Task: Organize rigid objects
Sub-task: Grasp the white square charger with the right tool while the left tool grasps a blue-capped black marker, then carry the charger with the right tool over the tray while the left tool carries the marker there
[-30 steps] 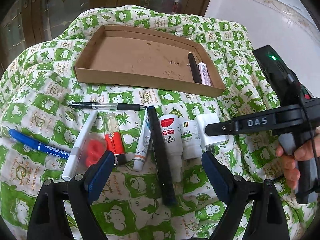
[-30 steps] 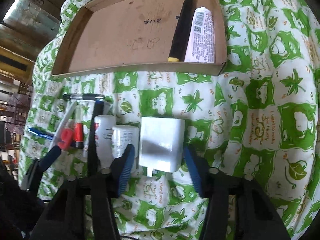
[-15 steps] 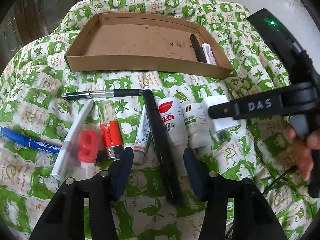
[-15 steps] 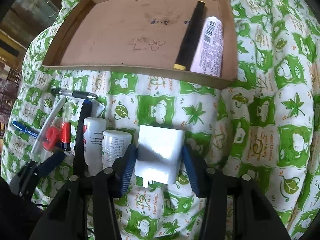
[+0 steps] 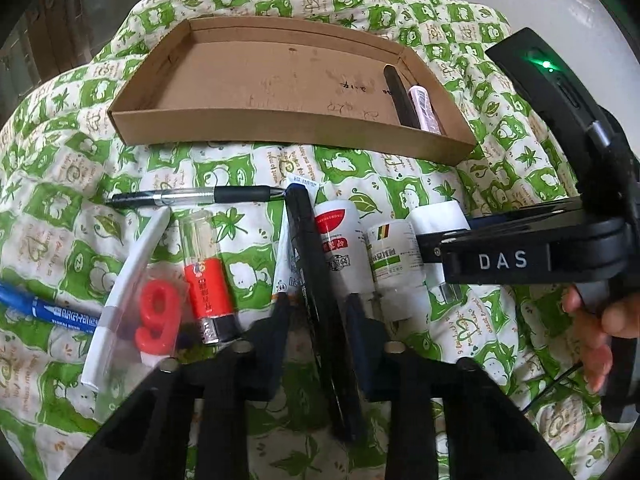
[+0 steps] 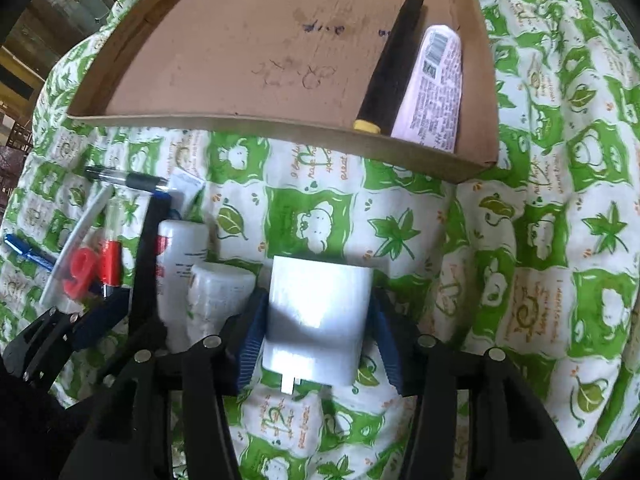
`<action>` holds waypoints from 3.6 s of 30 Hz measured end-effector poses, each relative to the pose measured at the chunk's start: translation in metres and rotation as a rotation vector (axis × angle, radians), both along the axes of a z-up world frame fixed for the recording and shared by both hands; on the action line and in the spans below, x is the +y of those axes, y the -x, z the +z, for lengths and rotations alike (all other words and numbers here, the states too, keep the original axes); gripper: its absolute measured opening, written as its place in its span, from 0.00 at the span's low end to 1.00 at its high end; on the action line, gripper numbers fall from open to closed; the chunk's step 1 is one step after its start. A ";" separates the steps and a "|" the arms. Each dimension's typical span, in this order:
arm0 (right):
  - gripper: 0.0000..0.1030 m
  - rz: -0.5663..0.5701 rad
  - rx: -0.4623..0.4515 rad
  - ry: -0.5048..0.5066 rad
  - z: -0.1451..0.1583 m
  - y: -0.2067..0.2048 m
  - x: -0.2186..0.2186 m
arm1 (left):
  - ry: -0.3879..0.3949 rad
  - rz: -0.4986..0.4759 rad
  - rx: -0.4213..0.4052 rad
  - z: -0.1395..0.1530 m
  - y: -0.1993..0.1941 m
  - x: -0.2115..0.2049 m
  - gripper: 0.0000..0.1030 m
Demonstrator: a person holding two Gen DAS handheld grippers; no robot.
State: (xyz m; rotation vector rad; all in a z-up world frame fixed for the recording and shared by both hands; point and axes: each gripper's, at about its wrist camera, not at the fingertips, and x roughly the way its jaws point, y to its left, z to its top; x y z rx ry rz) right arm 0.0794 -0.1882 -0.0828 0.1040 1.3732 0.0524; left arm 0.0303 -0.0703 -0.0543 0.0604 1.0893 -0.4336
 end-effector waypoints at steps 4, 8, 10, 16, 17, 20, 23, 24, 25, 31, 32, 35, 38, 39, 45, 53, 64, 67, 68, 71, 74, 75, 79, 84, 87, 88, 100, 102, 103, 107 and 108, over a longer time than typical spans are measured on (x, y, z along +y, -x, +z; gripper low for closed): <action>0.48 -0.023 0.011 -0.020 0.006 -0.001 -0.009 | -0.011 0.004 0.031 0.000 0.009 0.007 0.19; 0.48 -0.064 0.026 -0.053 0.009 -0.001 -0.027 | -0.010 0.016 0.053 0.003 0.016 0.015 0.19; 0.47 -0.075 0.032 -0.069 0.009 -0.001 -0.034 | 0.002 0.023 0.065 0.001 0.015 0.017 0.19; 0.47 -0.062 0.033 -0.055 0.002 0.001 -0.034 | -0.012 0.037 0.096 -0.010 0.004 0.012 0.23; 0.47 -0.062 0.032 -0.056 0.001 0.003 -0.037 | -0.010 0.041 0.097 -0.011 0.002 0.011 0.23; 0.47 -0.066 0.026 -0.073 0.005 0.008 -0.032 | 0.007 0.052 0.091 -0.010 0.000 0.012 0.21; 0.47 -0.064 0.014 -0.099 0.010 0.009 -0.029 | 0.020 0.054 0.072 -0.006 0.006 0.016 0.19; 0.47 -0.061 0.010 -0.104 0.014 0.009 -0.028 | 0.023 0.054 0.061 -0.003 0.008 0.017 0.18; 0.46 -0.057 0.002 -0.114 0.017 0.010 -0.028 | 0.030 0.052 0.049 0.000 0.010 0.018 0.17; 0.46 -0.051 -0.026 -0.134 0.031 0.016 -0.027 | 0.073 0.053 0.023 0.014 0.014 0.026 0.16; 0.46 -0.053 -0.029 -0.136 0.032 0.017 -0.028 | 0.077 0.056 0.023 0.013 0.012 0.028 0.16; 0.46 -0.059 -0.039 -0.143 0.038 0.017 -0.031 | 0.086 0.065 0.015 0.015 0.013 0.033 0.16; 0.46 -0.061 -0.050 -0.150 0.042 0.016 -0.035 | 0.094 0.072 -0.007 0.021 0.015 0.041 0.16; 0.46 -0.061 -0.052 -0.151 0.043 0.016 -0.036 | 0.096 0.074 -0.013 0.022 0.015 0.039 0.16; 0.46 -0.062 -0.048 -0.151 0.041 0.016 -0.037 | 0.081 0.068 -0.008 0.021 0.015 0.037 0.16; 0.46 -0.067 -0.038 -0.150 0.037 0.016 -0.037 | 0.073 0.075 0.095 0.000 0.005 0.034 0.16; 0.46 -0.075 -0.049 -0.167 0.041 0.016 -0.038 | 0.111 0.068 0.044 0.014 0.013 0.034 0.16; 0.46 -0.077 -0.050 -0.169 0.042 0.016 -0.040 | 0.109 0.066 0.032 0.017 0.013 0.034 0.16; 0.46 -0.077 -0.050 -0.170 0.042 0.016 -0.040 | 0.103 0.067 0.029 0.017 0.014 0.034 0.16; 0.46 -0.076 -0.052 -0.171 0.043 0.017 -0.041 | 0.084 0.068 0.013 0.017 0.014 0.033 0.16; 0.46 -0.077 -0.062 -0.174 0.047 0.017 -0.041 | 0.080 0.067 -0.006 0.019 0.015 0.032 0.16; 0.46 -0.076 -0.067 -0.176 0.049 0.017 -0.042 | 0.078 0.067 -0.011 0.020 0.015 0.033 0.16; 0.46 -0.075 -0.092 -0.178 0.057 0.019 -0.044 | 0.064 0.068 -0.026 0.021 0.015 0.034 0.16; 0.46 -0.083 -0.107 -0.184 0.062 0.020 -0.049 | 0.053 0.073 -0.039 0.022 0.014 0.035 0.16; 0.46 -0.088 -0.114 -0.189 0.065 0.019 -0.051 | 0.044 0.077 -0.053 0.024 0.014 0.035 0.16; 0.46 -0.088 -0.118 -0.188 0.066 0.020 -0.051 | 0.040 0.078 -0.059 0.025 0.014 0.035 0.16; 0.46 -0.091 -0.141 -0.189 0.074 0.018 -0.054 | -0.013 0.087 -0.144 0.040 0.008 0.034 0.16; 0.46 -0.096 -0.150 -0.189 0.076 0.017 -0.056 | -0.015 0.090 -0.150 0.042 0.006 0.034 0.16; 0.46 -0.101 -0.157 -0.190 0.079 0.017 -0.059 | -0.015 0.090 -0.152 0.042 0.005 0.034 0.16; 0.46 -0.121 -0.175 -0.195 0.085 0.014 -0.066 | -0.024 0.091 -0.164 0.045 0.002 0.033 0.16; 0.46 -0.126 -0.179 -0.196 0.086 0.014 -0.067 | -0.027 0.091 -0.168 0.045 0.002 0.032 0.16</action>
